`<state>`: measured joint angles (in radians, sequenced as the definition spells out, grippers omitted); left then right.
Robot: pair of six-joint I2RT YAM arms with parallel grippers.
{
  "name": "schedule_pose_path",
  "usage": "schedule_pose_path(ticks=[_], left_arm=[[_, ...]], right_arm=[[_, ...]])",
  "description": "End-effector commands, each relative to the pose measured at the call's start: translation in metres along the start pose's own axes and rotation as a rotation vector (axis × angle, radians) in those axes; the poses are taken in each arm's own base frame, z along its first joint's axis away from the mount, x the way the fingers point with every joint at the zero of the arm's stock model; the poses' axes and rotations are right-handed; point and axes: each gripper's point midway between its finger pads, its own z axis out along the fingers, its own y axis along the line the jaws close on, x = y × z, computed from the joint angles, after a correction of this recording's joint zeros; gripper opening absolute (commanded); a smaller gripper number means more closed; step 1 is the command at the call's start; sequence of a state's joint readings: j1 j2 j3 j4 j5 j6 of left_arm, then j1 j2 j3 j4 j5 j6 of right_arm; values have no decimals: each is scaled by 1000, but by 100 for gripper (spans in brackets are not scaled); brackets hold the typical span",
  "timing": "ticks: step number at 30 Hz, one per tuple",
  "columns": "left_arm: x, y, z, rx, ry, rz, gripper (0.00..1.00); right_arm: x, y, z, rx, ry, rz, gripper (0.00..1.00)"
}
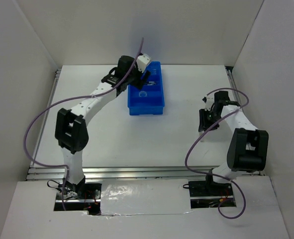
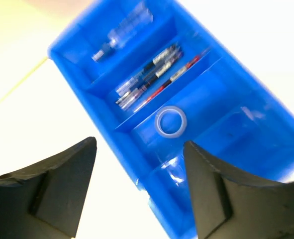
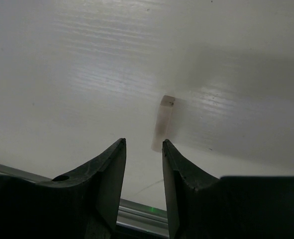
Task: Sort the stationery into containers
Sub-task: Pick up the stationery from the center of the board.
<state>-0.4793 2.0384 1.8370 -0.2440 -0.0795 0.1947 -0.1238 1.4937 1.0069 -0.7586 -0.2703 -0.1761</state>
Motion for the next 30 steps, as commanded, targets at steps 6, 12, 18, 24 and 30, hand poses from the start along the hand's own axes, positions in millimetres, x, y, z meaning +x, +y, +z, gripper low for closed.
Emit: schedule_pose_path(ticks=[6, 12, 18, 24, 30], left_arm=[[-36, 28, -90, 19, -136, -116, 91], [-24, 51, -115, -5, -137, -185, 93], [9, 75, -126, -8, -102, -327, 94], [41, 93, -146, 23, -74, -428, 94], [70, 108, -164, -46, -98, -622, 99]], right_arm=[[18, -16, 23, 69, 123, -5, 46], [30, -21, 37, 77, 210, -31, 45], [26, -20, 45, 64, 274, -77, 20], [-71, -3, -2, 116, 54, -280, 7], [-193, 102, -72, 77, -256, -751, 7]])
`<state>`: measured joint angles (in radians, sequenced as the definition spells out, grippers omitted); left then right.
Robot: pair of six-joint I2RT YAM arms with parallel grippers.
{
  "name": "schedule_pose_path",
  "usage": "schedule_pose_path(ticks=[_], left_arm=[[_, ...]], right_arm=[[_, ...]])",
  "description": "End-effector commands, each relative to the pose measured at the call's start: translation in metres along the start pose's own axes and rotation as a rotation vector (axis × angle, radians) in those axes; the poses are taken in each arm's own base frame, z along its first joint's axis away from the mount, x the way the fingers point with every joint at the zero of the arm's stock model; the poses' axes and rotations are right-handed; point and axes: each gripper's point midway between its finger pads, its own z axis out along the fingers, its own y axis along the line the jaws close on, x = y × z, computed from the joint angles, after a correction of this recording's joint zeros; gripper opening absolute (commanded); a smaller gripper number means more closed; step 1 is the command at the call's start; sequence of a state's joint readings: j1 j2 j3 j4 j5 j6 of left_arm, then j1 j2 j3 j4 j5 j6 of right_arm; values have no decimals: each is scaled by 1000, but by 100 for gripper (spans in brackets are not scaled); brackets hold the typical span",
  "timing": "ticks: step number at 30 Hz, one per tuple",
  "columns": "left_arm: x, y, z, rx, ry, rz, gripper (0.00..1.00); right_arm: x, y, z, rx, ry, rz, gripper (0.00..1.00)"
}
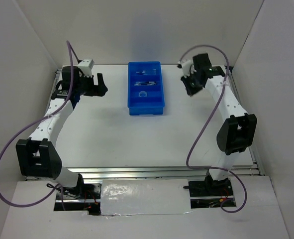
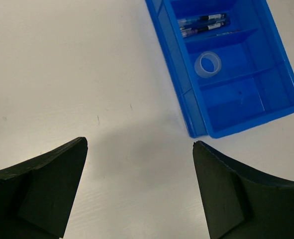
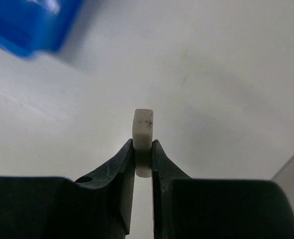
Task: Sort the stationery into containers
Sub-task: Pick up the stationery from the center of the board, then place the stationery in the storage box.
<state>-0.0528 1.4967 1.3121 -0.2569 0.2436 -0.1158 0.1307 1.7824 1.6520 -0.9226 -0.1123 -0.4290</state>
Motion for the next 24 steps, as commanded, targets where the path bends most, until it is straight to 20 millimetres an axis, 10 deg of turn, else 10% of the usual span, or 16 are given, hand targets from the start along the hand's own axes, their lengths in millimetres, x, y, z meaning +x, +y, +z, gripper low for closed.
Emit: schedule_pose_path(ticks=[1, 7, 14, 24], left_arm=[[-9, -4, -12, 32, -70, -123, 99], [5, 14, -23, 68, -41, -179, 99], [15, 21, -32, 48, -25, -169, 99], [26, 15, -37, 59, -32, -114, 99]], right_arm=[[-75, 33, -29, -15, -135, -296, 8], [-153, 107, -11, -56, -269, -603, 11], [-149, 160, 45, -134, -229, -757, 10], [-129, 167, 95, -145, -158, -796, 11]])
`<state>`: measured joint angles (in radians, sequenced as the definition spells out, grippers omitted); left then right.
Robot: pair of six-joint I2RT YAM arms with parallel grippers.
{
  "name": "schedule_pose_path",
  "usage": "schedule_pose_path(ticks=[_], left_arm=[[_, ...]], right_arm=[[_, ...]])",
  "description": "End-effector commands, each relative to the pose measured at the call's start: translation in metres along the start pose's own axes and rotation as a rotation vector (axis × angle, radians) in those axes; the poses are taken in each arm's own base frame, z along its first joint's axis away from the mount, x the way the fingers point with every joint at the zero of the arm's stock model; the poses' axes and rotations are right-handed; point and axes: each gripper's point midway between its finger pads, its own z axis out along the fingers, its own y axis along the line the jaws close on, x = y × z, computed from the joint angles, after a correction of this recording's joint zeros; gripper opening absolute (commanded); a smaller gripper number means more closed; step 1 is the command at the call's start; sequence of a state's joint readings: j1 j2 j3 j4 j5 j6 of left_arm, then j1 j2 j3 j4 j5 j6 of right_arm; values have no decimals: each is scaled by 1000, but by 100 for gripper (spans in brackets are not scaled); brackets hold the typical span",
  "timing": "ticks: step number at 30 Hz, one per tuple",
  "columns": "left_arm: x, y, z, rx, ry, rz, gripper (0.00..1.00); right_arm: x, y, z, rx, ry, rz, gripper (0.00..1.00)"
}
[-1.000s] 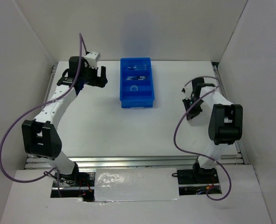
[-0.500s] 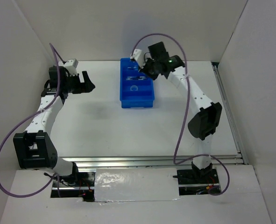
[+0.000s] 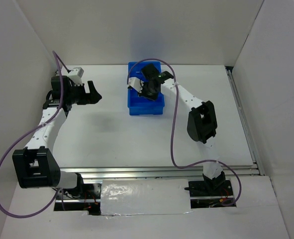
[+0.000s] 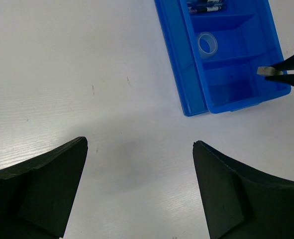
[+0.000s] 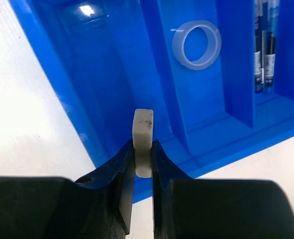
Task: Sort the stationery into containers
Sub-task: Place the stationery in the storage box, then reset both arms
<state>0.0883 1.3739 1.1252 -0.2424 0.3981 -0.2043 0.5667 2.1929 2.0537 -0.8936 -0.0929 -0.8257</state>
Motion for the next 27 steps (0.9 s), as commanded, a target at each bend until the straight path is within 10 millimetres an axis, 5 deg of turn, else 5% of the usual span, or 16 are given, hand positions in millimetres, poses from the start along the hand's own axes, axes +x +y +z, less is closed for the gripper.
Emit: schedule_pose_path(ticks=[1, 9, 14, 19, 21, 22, 24, 25, 26, 27], left_arm=[[-12, -9, -6, 31, -50, 66, 99], [-14, -5, -2, 2, -50, 60, 99], [-24, 2, -3, -50, -63, 56, 99], [-26, 6, -7, -75, -44, 92, 99], [-24, 6, -9, -81, -42, 121, 99], [-20, 8, -10, -93, -28, 129, 99], [-12, 17, -13, -130, -9, 146, 99], [-6, 20, -13, -142, 8, 151, 99], [-1, 23, -16, -157, 17, 162, 99], [3, 28, -17, -181, 30, 167, 99]], right_arm=[[-10, -14, 5, 52, -37, -32, 13], [-8, -6, 14, 37, -26, -41, 32], [-19, -13, 1, 72, -50, -31, 43], [-67, -18, -66, 77, -216, 66, 53], [-70, -18, -85, 89, -256, 120, 58], [-75, -18, -115, 109, -312, 190, 59], [-53, -21, -123, 112, -330, 348, 65], [-49, -28, -152, 151, -387, 402, 69], [-23, -16, -141, 119, -351, 477, 71], [8, -26, -146, 147, -339, 607, 72]])
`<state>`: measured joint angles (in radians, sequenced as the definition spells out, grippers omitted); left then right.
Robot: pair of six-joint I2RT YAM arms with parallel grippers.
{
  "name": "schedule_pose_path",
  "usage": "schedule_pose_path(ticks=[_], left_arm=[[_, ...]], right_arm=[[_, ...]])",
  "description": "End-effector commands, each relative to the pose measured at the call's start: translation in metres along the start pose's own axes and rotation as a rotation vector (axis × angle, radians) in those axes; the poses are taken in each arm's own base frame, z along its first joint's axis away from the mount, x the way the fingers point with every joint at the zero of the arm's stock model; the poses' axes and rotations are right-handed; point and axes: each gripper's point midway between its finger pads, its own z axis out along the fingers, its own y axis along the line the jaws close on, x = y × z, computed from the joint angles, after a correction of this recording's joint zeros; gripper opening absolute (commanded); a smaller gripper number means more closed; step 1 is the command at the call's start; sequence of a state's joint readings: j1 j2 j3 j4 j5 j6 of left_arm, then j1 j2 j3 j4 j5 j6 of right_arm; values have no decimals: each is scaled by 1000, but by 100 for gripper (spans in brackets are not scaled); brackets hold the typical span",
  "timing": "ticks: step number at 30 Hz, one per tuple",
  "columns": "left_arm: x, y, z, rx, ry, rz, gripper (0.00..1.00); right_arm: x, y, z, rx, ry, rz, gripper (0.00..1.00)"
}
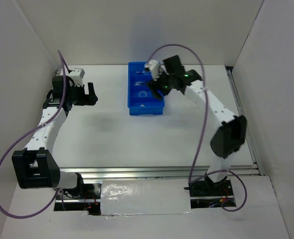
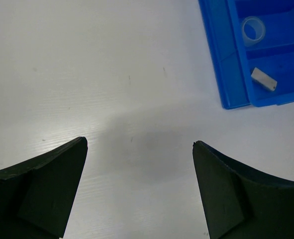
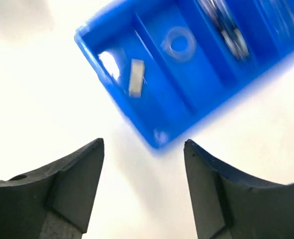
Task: Sort the stationery into containers
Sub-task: Reset both arms
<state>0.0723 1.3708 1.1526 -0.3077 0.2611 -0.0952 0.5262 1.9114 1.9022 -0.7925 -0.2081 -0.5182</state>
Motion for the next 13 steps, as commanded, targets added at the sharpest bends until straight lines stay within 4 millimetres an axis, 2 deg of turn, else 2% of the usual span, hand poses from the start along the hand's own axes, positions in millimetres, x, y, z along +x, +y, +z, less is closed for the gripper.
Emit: schedule_pose_path(ticks=[1, 2, 3, 4, 5, 6, 7, 8, 9, 10, 11, 12, 13], left_arm=[[7, 12, -13, -69, 16, 70, 99], [15, 15, -16, -85, 37, 73, 99], [21, 20, -17, -103, 53, 106, 99], [24, 23, -20, -115, 59, 106, 99], [35, 26, -23, -122, 76, 119, 99], [40, 27, -23, -130, 84, 125, 99], [51, 30, -25, -137, 100, 133, 99], [56, 29, -25, -141, 104, 136, 100], [60, 30, -24, -146, 104, 135, 99], [60, 27, -27, -145, 87, 138, 99], [73, 26, -25, -142, 109, 128, 99], [73, 24, -25, -140, 96, 130, 99], [76, 21, -26, -133, 92, 130, 100]], right_arm=[[15, -46, -87, 160, -174, 329, 74], [63, -39, -78, 158, -103, 406, 79], [80, -55, -106, 237, -135, 456, 84], [98, -62, -110, 283, -138, 474, 84], [142, -52, -102, 296, -56, 505, 90], [156, -57, -119, 350, -65, 516, 91], [186, -48, -113, 359, -30, 541, 92], [196, -45, -116, 366, -30, 546, 92], [203, -47, -129, 401, -52, 557, 93], [211, -45, -128, 409, -54, 566, 93], [222, -34, -122, 393, -38, 579, 98], [221, -31, -125, 393, -52, 575, 98], [232, -34, -128, 413, -46, 598, 99]])
